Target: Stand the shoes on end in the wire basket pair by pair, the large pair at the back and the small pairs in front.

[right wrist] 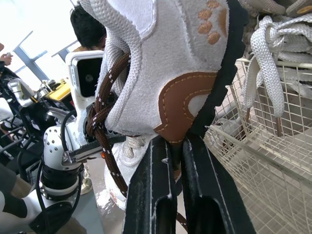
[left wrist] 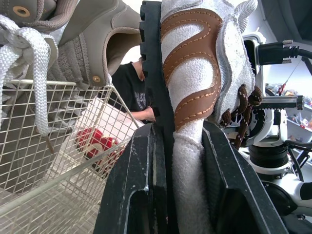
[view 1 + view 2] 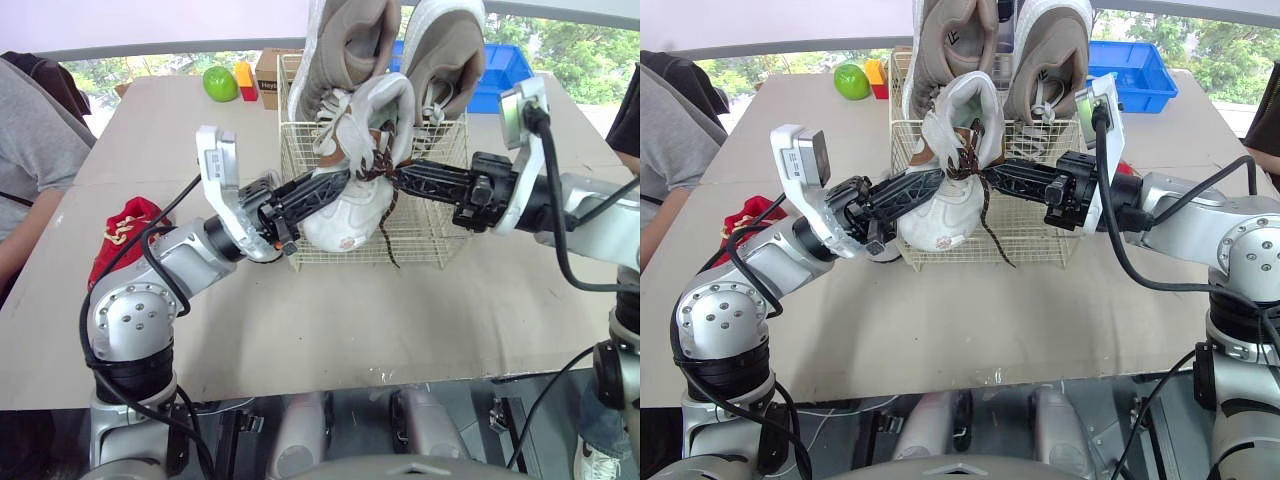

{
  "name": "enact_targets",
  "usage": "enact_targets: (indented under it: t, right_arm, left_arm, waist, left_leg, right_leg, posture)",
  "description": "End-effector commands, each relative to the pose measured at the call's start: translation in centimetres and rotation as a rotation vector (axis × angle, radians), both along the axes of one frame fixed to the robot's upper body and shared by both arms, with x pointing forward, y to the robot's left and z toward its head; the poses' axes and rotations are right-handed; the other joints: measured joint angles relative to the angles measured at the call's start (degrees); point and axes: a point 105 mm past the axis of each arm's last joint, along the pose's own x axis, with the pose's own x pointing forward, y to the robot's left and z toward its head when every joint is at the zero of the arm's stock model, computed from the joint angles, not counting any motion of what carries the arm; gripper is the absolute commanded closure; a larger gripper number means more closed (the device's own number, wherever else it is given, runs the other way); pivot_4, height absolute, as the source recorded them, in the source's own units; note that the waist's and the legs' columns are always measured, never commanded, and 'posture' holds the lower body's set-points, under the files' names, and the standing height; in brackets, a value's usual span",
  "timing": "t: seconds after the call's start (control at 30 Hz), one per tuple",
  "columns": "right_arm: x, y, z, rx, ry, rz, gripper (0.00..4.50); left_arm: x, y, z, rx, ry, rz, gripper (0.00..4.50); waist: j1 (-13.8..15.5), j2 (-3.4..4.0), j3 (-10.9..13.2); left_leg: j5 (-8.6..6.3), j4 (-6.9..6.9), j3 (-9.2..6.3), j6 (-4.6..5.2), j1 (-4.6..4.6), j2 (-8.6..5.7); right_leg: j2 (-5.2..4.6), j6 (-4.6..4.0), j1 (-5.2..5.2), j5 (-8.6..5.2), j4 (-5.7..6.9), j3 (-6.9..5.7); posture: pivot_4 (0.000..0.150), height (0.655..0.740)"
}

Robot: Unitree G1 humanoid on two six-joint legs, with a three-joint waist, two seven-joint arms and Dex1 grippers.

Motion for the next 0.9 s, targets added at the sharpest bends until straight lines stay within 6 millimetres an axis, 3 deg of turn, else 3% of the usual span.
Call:
enact_targets:
  t: [0.03,0.1,0.13,0.17,0.3,0.47,0.57,0.77,0.9]
  right_arm:
    - [-0.2,-1.2,2.4,0.087,-0.108,-0.046,4.5]
    - [-0.2,-1.9,3.4,0.117,-0.154,-0.063,4.5]
    - [-0.1,-2.3,3.8,0.128,-0.172,-0.075,4.5]
    - [0.0,-2.7,4.4,0.135,-0.201,-0.09,4.5]
    - [0.5,-4.4,6.9,0.122,-0.366,-0.172,4.5]
    - [2.4,-6.0,8.5,-0.026,-0.609,-0.333,4.5]
    - [3.3,-6.4,7.6,-0.122,-0.706,-0.385,4.5]
    - [4.6,-6.9,4.0,-0.26,-0.778,-0.403,4.5]
    - [4.8,-7.7,1.7,-0.272,-0.729,-0.337,4.5]
  left_arm:
    - [-0.9,0.5,1.5,-0.036,-0.038,-0.021,2.47]
    - [-0.4,1.1,1.0,-0.017,-0.024,0.037,1.46]
    - [-0.4,1.4,0.8,-0.011,-0.017,0.044,1.34]
    - [-0.5,1.7,0.5,-0.001,-0.008,0.05,0.95]
    - [-1.3,2.8,-0.8,0.051,0.013,0.074,0.95]
    - [-2.8,2.3,-1.8,0.131,-0.044,0.057,0.95]
    - [-3.8,2.0,-2.2,0.177,-0.108,0.056,0.95]
    - [-5.4,2.5,-2.6,0.196,-0.14,0.034,0.95]
    - [-5.0,3.3,-2.9,0.236,-0.139,0.049,0.95]
  waist:
    - [0.0,0.0,0.0]
    - [0.0,0.0,0.01]
    - [0.01,0.0,0.01]
    - [-0.01,0.0,0.01]
    - [-0.08,0.01,0.01]
    - [0.05,0.01,0.01]
    - [0.05,0.01,0.01]
    - [0.06,0.01,0.01]
    - [0.14,0.01,0.01]
  left_leg:
    - [0.0,0.0,-0.01,0.0,-0.01,0.03]
    - [0.0,0.0,-0.02,0.0,0.0,0.02]
    - [0.0,0.0,-0.02,0.0,0.0,0.01]
    - [0.0,-0.01,-0.01,0.0,0.0,0.01]
    - [0.0,-0.1,-0.01,0.0,0.02,0.03]
    - [0.0,-0.18,0.1,0.0,0.0,0.02]
    - [0.0,-0.32,0.14,0.0,0.0,0.03]
    - [0.0,-0.45,0.14,0.0,0.0,0.07]
    - [0.0,-0.44,0.15,0.0,0.04,0.08]
  right_leg:
    - [0.0,0.0,0.0,0.0,-0.01,0.0]
    - [-0.01,0.01,0.0,0.0,-0.01,0.01]
    - [0.0,0.01,0.0,0.0,-0.01,0.01]
    - [0.0,0.01,0.0,0.0,-0.02,0.01]
    - [-0.01,0.0,-0.04,-0.01,-0.09,0.06]
    - [0.0,-0.04,-0.14,-0.03,-0.17,0.14]
    - [-0.03,-0.05,-0.12,-0.02,-0.42,0.18]
    - [-0.02,-0.05,-0.13,-0.02,-0.56,0.24]
    - [-0.02,-0.06,-0.09,-0.01,-0.56,0.22]
  posture:
    - [0.15,0.74]
    - [0.15,0.74]
    - [0.15,0.74]
    - [0.15,0.74]
    - [0.15,0.74]
    - [0.15,0.74]
    - [0.15,0.74]
    - [0.15,0.74]
    - [0.15,0.74]
